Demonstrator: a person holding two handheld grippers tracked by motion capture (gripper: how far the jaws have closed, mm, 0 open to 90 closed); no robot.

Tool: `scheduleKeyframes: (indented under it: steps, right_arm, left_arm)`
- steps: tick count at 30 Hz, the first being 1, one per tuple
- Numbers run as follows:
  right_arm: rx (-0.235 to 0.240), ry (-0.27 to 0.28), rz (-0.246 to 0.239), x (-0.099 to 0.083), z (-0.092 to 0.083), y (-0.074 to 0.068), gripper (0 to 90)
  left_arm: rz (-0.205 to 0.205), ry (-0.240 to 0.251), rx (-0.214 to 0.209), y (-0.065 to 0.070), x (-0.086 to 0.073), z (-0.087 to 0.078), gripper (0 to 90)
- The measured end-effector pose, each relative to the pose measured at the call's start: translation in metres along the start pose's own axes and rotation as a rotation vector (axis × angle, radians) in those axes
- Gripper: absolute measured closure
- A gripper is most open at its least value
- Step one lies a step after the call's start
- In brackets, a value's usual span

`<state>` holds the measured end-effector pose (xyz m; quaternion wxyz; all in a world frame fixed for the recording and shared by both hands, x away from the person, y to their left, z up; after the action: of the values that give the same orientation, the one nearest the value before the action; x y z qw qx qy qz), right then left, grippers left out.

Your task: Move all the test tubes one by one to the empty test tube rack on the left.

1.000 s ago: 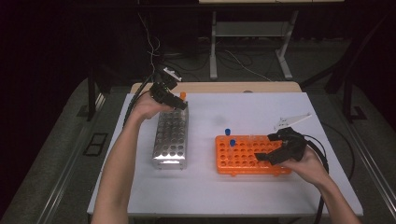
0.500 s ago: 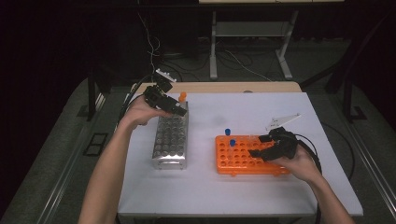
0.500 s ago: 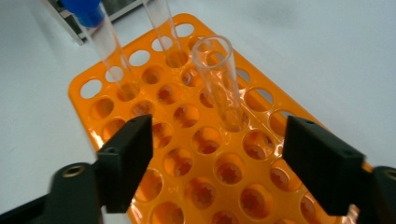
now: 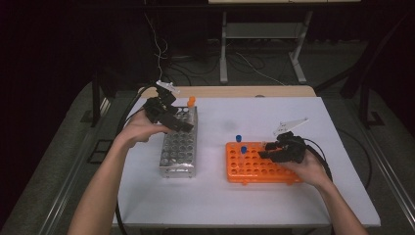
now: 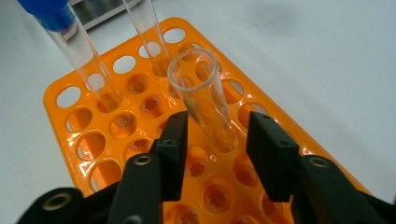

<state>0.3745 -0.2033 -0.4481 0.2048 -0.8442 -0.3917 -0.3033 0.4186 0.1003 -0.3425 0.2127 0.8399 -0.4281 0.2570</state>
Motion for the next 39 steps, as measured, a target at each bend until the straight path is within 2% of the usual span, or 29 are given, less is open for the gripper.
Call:
scheduleKeyframes:
  steps: [4,7,16,23,31,39]
  right_arm:
    - [-0.006,-0.005,-0.006,0.000,0.004,0.000,70.7]
    - [-0.031,-0.004,-0.015,0.001,0.003,0.001,74.4]
    - [-0.014,0.011,0.008,0.007,-0.008,0.004,75.0]
    - [-0.017,0.017,0.000,0.021,-0.023,0.002,75.0]
    - [0.007,0.007,-0.016,0.040,-0.040,-0.008,75.0]
    - [0.036,0.006,-0.047,0.063,-0.058,-0.022,75.0]
  left_arm:
    - [0.008,-0.001,0.005,0.008,-0.002,-0.001,0.0]
    - [0.014,-0.002,0.002,0.013,-0.003,-0.002,0.0]
    - [0.036,0.000,0.001,0.023,-0.003,-0.002,0.0]
    - [0.050,0.007,0.002,0.026,-0.003,-0.006,0.0]
    - [0.053,0.014,-0.003,0.029,-0.002,-0.008,0.0]
    - [0.085,0.032,-0.018,0.037,0.008,-0.013,0.0]
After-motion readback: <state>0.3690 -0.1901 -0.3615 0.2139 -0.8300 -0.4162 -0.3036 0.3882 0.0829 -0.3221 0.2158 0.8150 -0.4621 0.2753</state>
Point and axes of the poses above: each handheld gripper's, and its own axes: z roughly forward along the jaws, x roughly out of its top, y roughly to its right, the point moved 7 cm from there along z, roughly forward along the jaws, and after that the axes turned 1 degree about -y, right-handed, at the moved point
